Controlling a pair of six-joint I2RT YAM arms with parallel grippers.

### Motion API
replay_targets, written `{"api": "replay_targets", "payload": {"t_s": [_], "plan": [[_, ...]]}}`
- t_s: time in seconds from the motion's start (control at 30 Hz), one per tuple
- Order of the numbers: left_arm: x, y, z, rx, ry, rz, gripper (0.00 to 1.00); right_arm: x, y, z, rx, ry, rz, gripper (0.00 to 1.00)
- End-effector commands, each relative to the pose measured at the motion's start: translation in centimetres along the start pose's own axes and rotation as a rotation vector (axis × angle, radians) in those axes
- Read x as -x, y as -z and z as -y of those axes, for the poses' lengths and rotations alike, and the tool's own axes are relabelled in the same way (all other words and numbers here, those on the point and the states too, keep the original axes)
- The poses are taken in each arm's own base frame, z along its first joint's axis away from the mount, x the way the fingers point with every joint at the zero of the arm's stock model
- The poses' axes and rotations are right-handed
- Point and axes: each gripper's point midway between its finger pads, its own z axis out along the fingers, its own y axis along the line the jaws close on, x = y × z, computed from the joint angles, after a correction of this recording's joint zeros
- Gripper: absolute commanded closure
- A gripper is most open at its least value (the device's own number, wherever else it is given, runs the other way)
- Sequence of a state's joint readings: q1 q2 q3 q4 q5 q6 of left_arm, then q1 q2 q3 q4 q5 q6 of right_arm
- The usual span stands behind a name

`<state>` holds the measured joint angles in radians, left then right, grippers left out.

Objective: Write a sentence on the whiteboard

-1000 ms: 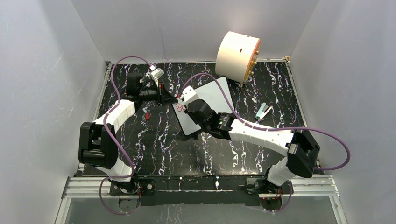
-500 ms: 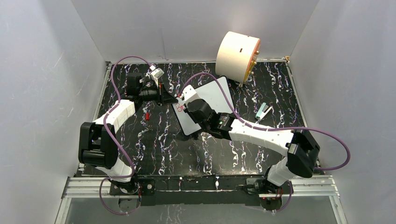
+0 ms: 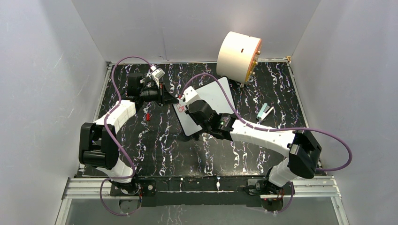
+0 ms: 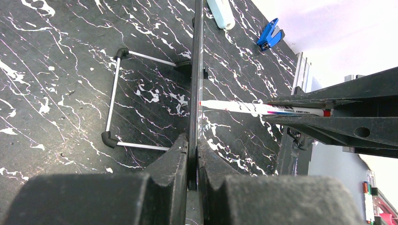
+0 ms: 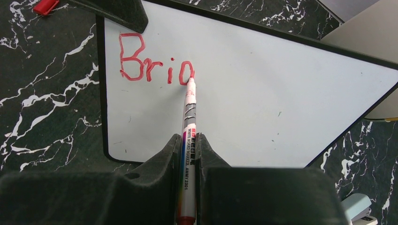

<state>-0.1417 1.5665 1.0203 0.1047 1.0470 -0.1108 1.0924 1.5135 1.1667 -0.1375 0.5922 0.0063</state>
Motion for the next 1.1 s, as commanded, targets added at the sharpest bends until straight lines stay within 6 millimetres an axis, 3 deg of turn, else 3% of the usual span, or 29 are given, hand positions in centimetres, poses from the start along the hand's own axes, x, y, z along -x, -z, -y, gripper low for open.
{"api": "replay_targets", "payload": {"t_s": [0.0, 1.07], "plan": [[-1.9, -0.5, -0.4, 0.013, 0.046, -0.054, 1.0, 0.0, 0.5, 0.4, 0.003, -0.029, -0.003, 1.0], [-1.9, -0.6, -0.5, 0.014, 0.045, -0.055, 1.0, -0.8, 0.9, -0.4, 0.061, -0.028, -0.041, 1.0]]}}
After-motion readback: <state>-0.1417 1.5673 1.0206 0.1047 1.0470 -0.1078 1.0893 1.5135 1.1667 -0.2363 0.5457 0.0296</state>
